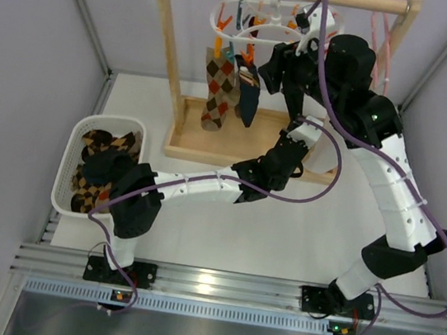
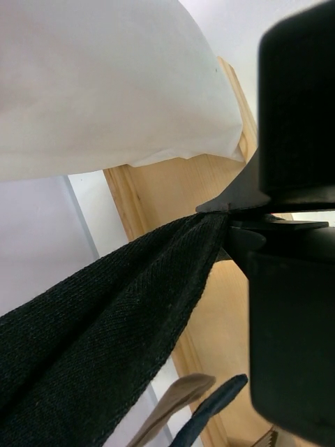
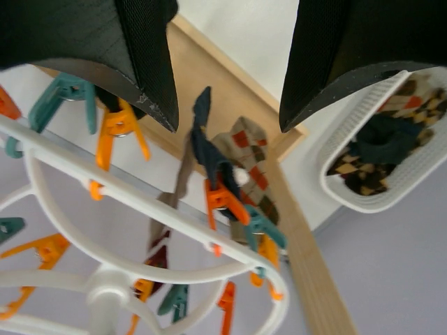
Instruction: Remove the socks clipped to the hanger
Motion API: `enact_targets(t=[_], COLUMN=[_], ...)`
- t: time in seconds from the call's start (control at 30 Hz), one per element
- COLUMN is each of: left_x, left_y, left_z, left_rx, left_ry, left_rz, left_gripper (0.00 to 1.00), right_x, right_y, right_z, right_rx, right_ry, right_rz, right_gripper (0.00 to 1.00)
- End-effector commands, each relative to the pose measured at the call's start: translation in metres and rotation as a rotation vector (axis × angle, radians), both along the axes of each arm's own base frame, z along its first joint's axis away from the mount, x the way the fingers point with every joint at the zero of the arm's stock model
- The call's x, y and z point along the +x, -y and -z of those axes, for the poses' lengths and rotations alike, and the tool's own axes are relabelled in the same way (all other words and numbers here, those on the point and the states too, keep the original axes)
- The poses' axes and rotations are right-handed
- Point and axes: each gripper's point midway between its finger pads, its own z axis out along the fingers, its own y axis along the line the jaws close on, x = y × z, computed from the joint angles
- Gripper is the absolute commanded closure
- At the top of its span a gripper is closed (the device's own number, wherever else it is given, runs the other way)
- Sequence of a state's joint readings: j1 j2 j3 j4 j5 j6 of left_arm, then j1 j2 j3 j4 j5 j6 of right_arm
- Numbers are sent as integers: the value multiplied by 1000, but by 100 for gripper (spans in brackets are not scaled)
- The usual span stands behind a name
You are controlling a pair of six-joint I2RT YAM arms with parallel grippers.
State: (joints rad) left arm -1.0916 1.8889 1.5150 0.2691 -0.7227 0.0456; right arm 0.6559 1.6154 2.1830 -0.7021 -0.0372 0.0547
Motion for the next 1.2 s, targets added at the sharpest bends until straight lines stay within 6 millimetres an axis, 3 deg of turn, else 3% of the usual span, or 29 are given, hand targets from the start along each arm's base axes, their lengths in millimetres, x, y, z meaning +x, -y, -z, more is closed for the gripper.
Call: enact_targets(t=[0.0,0.23,0.47,0.83,1.17], left_x=[-4,-4,-4,-10,-15], left_y=[8,9,8,5,3], left_z=[-11,-12,-11,-22,-22], left_rx=[-23,-29,-33,-63,-63], left_ry=[12,10,5,7,3], left_rz=[35,44,44,70,92], left_gripper=[100,100,100,100,100], right_x=[26,49,55,74,78], right_y=[26,39,49,39,31], right_z=[-12,2,2,10,-4], right_rx=[-78,-82,-81,-87,-60], right_ry=[97,75,81,81,139], right_rz=[166,198,242,202,166], right_gripper=[43,43,44,44,49])
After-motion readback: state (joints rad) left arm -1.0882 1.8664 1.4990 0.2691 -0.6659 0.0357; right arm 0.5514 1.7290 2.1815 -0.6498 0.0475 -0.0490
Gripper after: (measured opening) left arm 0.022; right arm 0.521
